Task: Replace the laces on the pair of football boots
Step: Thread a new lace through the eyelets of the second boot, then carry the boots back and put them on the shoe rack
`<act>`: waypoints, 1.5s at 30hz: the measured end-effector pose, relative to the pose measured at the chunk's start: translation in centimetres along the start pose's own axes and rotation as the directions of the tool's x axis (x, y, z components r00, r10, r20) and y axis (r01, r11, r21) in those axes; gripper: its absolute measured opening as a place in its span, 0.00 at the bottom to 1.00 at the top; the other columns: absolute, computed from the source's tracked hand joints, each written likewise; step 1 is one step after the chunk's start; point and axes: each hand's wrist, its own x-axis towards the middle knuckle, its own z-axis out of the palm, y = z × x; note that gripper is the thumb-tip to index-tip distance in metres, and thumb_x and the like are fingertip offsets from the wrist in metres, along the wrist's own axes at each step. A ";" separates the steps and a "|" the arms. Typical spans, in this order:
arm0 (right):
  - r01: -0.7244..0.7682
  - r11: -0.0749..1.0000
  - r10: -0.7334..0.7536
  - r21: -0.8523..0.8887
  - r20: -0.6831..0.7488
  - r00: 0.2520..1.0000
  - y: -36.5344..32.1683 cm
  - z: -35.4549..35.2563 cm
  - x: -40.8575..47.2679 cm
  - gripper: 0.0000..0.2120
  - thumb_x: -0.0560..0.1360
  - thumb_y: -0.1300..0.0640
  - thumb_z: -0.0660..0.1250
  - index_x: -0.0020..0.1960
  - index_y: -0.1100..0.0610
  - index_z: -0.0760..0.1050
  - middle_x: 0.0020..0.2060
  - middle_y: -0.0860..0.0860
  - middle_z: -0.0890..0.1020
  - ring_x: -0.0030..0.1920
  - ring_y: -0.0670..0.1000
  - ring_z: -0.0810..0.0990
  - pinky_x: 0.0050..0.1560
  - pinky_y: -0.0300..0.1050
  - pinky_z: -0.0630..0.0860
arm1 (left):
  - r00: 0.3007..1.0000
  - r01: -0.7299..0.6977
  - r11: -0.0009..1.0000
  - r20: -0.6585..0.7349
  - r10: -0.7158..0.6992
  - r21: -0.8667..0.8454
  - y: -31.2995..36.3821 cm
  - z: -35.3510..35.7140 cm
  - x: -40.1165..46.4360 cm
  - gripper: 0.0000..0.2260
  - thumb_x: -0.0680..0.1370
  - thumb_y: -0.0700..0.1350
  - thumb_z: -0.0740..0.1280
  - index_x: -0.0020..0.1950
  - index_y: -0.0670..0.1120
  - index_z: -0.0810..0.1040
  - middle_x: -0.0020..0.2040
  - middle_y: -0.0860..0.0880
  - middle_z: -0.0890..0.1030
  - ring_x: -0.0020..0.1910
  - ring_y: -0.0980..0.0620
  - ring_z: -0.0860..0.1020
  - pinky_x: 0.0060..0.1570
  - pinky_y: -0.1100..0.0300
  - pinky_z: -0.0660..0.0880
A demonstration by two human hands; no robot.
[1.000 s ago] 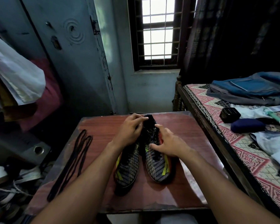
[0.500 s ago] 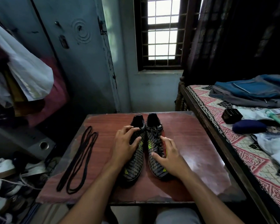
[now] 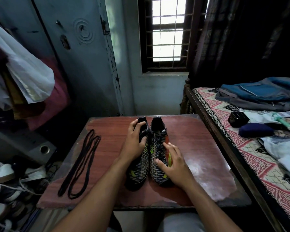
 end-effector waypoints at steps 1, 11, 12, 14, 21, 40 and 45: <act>0.006 1.000 -0.006 0.001 -0.001 1.000 0.1 -0.1 0.0 0.39 0.73 0.32 0.66 0.79 0.45 0.64 0.77 0.45 0.64 0.77 0.47 0.63 0.73 0.48 0.66 | 0.999 0.019 1.000 -0.046 -0.020 -0.014 0.0 0.1 -0.2 0.26 0.78 0.38 0.71 0.75 0.49 0.70 0.78 0.47 0.62 0.77 0.51 0.62 0.75 0.64 0.57; 0.052 0.996 -0.044 -0.074 0.101 0.994 -0.9 -0.2 -1.2 0.37 0.73 0.34 0.62 0.78 0.48 0.67 0.68 0.43 0.67 0.69 0.46 0.64 0.69 0.42 0.65 | 0.903 0.350 0.884 0.139 -0.406 0.309 2.9 1.4 -0.8 0.55 0.67 0.77 0.68 0.84 0.54 0.48 0.81 0.38 0.54 0.80 0.38 0.57 0.77 0.43 0.60; 0.063 0.996 -0.056 -0.062 0.120 0.991 -1.0 -0.5 -1.3 0.34 0.73 0.36 0.64 0.76 0.49 0.70 0.66 0.42 0.68 0.68 0.44 0.65 0.69 0.40 0.66 | 0.895 0.335 0.872 0.170 -0.413 0.358 3.1 1.5 -0.3 0.57 0.64 0.78 0.68 0.84 0.55 0.47 0.81 0.37 0.53 0.80 0.37 0.56 0.77 0.43 0.59; 0.089 0.996 -0.088 0.000 0.134 0.987 -1.1 -1.6 -1.5 0.23 0.74 0.43 0.68 0.67 0.48 0.79 0.62 0.41 0.74 0.64 0.40 0.73 0.65 0.38 0.72 | 0.895 0.243 0.860 0.238 -0.378 0.450 3.0 1.8 0.8 0.58 0.62 0.78 0.71 0.83 0.57 0.49 0.81 0.37 0.54 0.79 0.37 0.57 0.77 0.42 0.59; 0.026 0.994 0.022 0.102 -0.440 0.898 0.3 -8.6 2.1 0.07 0.75 0.62 0.71 0.48 0.50 0.80 0.45 0.46 0.82 0.45 0.46 0.81 0.49 0.48 0.79 | 0.624 -0.377 0.848 0.779 -0.064 0.372 5.3 0.6 5.7 0.50 0.58 0.62 0.84 0.74 0.64 0.60 0.76 0.48 0.61 0.76 0.42 0.61 0.77 0.33 0.54; -0.265 0.861 0.366 0.434 -0.166 0.916 -0.9 -3.2 -0.2 0.26 0.73 0.34 0.71 0.59 0.49 0.66 0.61 0.49 0.71 0.61 0.50 0.72 0.58 0.46 0.71 | 0.794 0.598 0.664 0.216 -0.569 -0.448 2.4 3.0 -3.1 0.20 0.77 0.54 0.68 0.67 0.49 0.78 0.62 0.46 0.83 0.57 0.49 0.80 0.63 0.51 0.76; -0.352 0.784 0.459 0.511 -0.097 0.883 -1.0 -3.8 2.8 0.23 0.76 0.43 0.73 0.61 0.52 0.66 0.55 0.49 0.76 0.54 0.49 0.77 0.55 0.51 0.77 | 0.778 0.615 0.546 0.326 -0.537 -0.569 2.1 2.5 -0.4 0.15 0.78 0.30 0.62 0.59 0.44 0.79 0.55 0.42 0.82 0.40 0.51 0.79 0.33 0.65 0.77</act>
